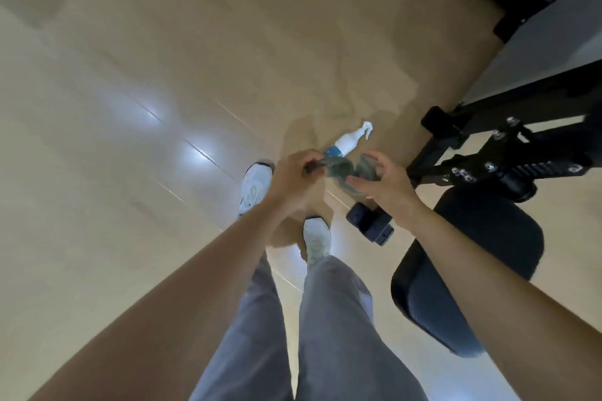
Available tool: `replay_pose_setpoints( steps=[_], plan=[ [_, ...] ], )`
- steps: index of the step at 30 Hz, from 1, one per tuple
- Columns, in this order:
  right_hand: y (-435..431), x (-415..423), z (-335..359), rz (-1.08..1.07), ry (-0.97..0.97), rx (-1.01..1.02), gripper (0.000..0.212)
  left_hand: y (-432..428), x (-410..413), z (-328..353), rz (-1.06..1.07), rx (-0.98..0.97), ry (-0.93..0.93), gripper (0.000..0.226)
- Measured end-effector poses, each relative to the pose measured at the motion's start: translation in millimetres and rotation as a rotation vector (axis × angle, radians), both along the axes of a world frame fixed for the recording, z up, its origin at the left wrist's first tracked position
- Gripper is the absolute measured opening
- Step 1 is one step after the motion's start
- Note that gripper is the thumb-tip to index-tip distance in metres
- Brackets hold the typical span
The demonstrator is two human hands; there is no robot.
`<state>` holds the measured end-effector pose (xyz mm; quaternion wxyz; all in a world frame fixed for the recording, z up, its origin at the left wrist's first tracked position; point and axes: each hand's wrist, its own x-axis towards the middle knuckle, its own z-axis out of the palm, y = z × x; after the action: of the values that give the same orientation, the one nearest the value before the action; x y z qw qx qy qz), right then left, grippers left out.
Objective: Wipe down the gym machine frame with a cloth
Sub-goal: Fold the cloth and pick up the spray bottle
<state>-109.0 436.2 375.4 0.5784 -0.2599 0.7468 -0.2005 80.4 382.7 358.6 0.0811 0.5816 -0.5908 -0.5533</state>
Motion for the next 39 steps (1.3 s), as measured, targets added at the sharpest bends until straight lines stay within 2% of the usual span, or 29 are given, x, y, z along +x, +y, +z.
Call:
replay_pose_setpoints(
  steps=[1, 3, 7, 10, 13, 15, 19, 21, 25, 28, 31, 35, 37, 39],
  plan=[
    [-10.3, 1.1, -9.1, 0.041, 0.063, -0.004, 0.065, -14.5, -6.8, -11.3, -0.077, 0.012, 0.021, 0.018],
    [-30.0, 4.4, -30.1, 0.071, 0.124, -0.026, 0.063, -40.0, -17.4, -34.3, -0.207, 0.032, 0.029, 0.020],
    [-53.8, -3.5, -95.4, 0.082, 0.128, -0.037, 0.013, -82.1, -33.6, -87.2, -0.370, 0.049, 0.026, 0.018],
    [-57.9, -12.3, -156.4, -0.003, 0.147, 0.058, 0.014, -105.2, -46.9, -140.9, -0.412, 0.070, 0.020, 0.018],
    [-52.3, -23.6, -222.5, -0.219, 0.137, 0.070, 0.021, -122.2, -63.4, -210.7, -0.400, 0.082, -0.006, 0.024],
    [-45.3, -34.4, -261.9, -0.373, 0.217, 0.064, 0.022, -129.8, -80.7, -263.5, -0.385, 0.119, -0.074, 0.024],
    [-34.2, -60.1, -323.0, -0.586, 0.423, 0.105, 0.011, -134.0, -125.6, -358.9, -0.453, 0.158, -0.237, 0.026],
    [-28.1, -76.3, -355.1, -0.660, 0.459, 0.119, 0.012, -127.8, -152.9, -403.6, -0.491, 0.176, -0.284, 0.036],
    [-16.2, -97.9, -403.7, -0.779, 0.463, 0.132, 0.017, -112.1, -191.5, -470.2, -0.665, 0.142, -0.409, 0.072],
    [-3.8, -104.0, -424.7, -0.858, 0.449, 0.157, 0.023, -107.5, -209.8, -501.1, -0.753, 0.102, -0.490, 0.080],
    [1.8, -100.1, -431.7, -0.911, 0.434, 0.189, 0.019, -109.8, -217.9, -512.7, -0.735, 0.140, -0.461, 0.080],
    [-2.7, -92.7, -426.7, -0.937, 0.413, 0.201, 0.014, -128.2, -208.7, -507.7, -0.551, 0.287, -0.339, 0.054],
    [-7.7, -90.3, -422.5, -0.921, 0.403, 0.201, 0.017, -140.5, -197.5, -499.6, -0.417, 0.376, -0.310, 0.056],
    [-13.3, -87.0, -418.5, -0.892, 0.381, 0.209, 0.020, -151.6, -186.1, -488.2, -0.306, 0.457, -0.257, 0.067]
  ],
)
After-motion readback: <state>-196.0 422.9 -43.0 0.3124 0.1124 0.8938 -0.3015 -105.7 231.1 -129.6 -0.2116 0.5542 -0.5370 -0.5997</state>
